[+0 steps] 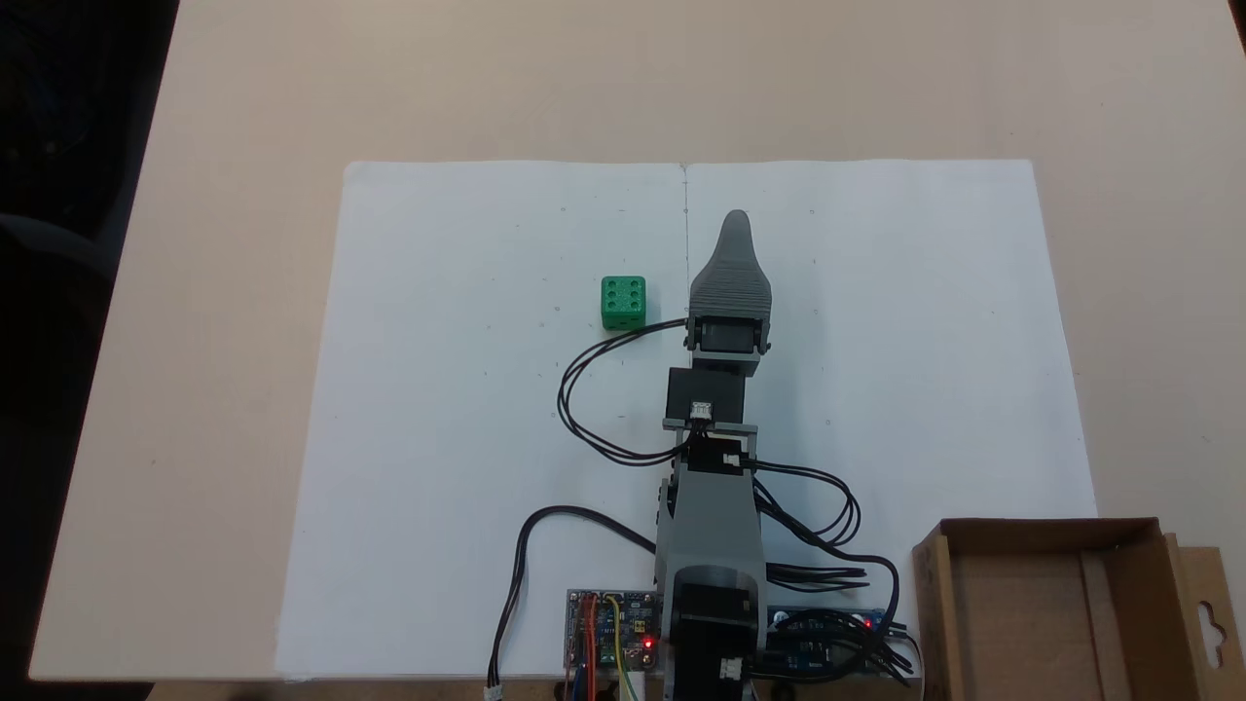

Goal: Grasp a green dice and put it in the bin.

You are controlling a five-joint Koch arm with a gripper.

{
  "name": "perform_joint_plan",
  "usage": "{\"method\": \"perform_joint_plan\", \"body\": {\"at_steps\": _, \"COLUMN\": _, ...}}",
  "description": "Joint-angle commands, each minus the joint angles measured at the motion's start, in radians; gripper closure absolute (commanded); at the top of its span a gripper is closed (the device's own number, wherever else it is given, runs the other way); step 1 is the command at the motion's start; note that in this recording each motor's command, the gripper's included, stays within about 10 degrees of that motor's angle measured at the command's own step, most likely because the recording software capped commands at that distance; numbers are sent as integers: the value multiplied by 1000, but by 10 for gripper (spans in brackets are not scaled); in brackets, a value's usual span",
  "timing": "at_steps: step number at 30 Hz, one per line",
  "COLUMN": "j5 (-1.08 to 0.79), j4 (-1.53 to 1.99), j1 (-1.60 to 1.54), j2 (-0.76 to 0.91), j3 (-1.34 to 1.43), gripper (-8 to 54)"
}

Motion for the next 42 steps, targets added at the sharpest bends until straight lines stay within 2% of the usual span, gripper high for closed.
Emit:
{"method": "perform_joint_plan", "body": {"at_steps": 1, "j5": -43, "j4": 25, "j1": -141, "j2": 114, "j3": 74, "gripper": 25}}
{"method": "perform_joint_plan", "body": {"at_steps": 34, "j5": -43, "j4": 38, "j1": -129, "j2": 114, "j3": 75, "gripper": 17}}
{"method": "perform_joint_plan", "body": {"at_steps": 42, "j5": -49, "j4": 155, "j1": -129, "j2": 114, "j3": 75, "gripper": 15}}
